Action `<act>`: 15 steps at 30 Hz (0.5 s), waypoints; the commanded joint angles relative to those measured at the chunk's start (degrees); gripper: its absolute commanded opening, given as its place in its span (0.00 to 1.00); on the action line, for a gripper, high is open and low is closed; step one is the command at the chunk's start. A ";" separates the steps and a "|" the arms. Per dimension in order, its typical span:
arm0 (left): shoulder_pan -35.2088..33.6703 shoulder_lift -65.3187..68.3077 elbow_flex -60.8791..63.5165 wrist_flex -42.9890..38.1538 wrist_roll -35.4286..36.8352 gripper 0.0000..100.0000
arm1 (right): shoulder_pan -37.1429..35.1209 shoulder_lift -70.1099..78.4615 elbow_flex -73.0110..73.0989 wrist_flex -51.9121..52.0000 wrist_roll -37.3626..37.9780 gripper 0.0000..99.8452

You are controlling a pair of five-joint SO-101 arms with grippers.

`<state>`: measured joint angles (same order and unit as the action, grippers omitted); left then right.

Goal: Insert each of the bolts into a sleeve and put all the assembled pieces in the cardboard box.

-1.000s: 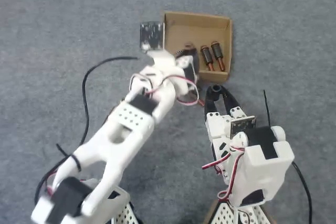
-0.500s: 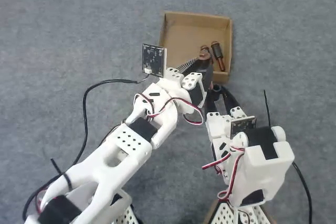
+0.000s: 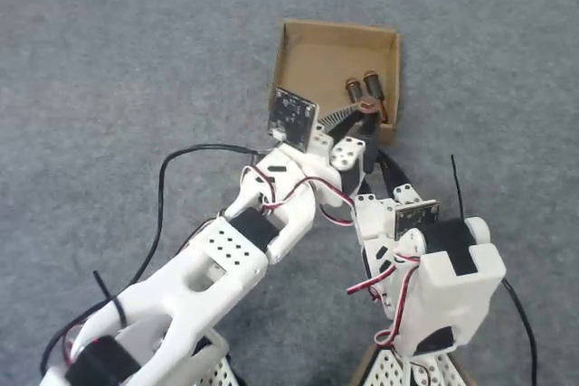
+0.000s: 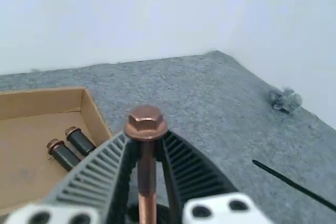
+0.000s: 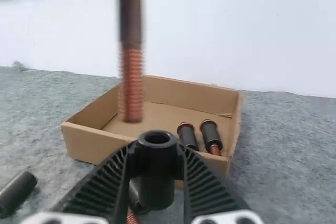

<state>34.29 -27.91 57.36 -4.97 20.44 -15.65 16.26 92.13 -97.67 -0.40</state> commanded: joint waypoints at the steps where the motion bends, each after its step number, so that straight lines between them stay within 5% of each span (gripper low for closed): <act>1: 0.26 -3.25 -0.92 -2.37 -1.05 0.01 | -0.57 -2.51 1.58 -0.13 -0.53 0.01; 15: -1.23 9.93 -0.75 -17.05 -1.14 0.01 | -0.48 -2.51 1.58 0.04 -0.53 0.01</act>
<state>33.23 -17.19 57.36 -18.86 19.91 -15.65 16.26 92.13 -97.67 -0.40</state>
